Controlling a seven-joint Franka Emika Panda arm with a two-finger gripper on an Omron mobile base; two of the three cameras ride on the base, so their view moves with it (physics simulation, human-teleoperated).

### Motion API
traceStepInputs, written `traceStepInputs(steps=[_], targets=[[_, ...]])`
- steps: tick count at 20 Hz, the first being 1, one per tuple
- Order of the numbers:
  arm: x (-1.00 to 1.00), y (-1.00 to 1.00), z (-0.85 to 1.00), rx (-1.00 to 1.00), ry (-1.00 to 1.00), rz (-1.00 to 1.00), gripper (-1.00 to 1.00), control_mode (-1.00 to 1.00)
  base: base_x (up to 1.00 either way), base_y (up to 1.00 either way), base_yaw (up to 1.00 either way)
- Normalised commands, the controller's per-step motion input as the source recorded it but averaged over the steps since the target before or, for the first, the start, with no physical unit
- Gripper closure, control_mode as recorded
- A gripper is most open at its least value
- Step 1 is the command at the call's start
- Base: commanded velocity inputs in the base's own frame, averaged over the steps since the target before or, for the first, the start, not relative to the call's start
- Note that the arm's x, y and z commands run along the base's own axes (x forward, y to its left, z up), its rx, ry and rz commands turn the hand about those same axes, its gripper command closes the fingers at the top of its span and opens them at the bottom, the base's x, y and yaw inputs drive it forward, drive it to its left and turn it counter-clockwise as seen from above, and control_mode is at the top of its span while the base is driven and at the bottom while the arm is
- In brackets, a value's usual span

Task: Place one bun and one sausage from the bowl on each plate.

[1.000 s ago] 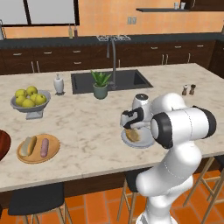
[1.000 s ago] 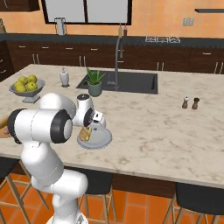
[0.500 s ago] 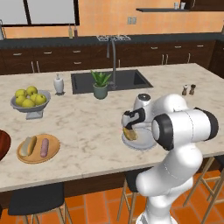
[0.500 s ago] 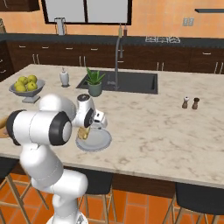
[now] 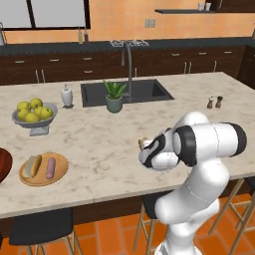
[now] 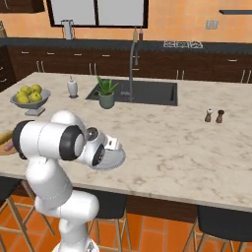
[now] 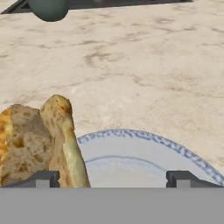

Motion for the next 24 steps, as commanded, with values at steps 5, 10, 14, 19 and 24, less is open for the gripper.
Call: traceStepInputs(steps=[5,10,14,19,24], targets=[[-0.59,-0.35,0.53,0.05,-0.15,-0.10,-1.00,-1.00,0.00,0.00,0.00],[0.05,-0.28,1.00,0.10,0.09,-0.16,-1.00,-1.00,0.00,0.00,0.00],[0.04,0.00,1.00,0.02,0.32,-0.06,-1.00,-1.00,0.00,0.00,0.00],[-0.02,0.00,1.00,0.00,0.42,-0.02,-1.00,-1.00,0.00,0.00,0.00],[-0.56,0.25,0.91,0.00,0.33,-0.01,-1.00,-1.00,0.00,0.00,0.00]])
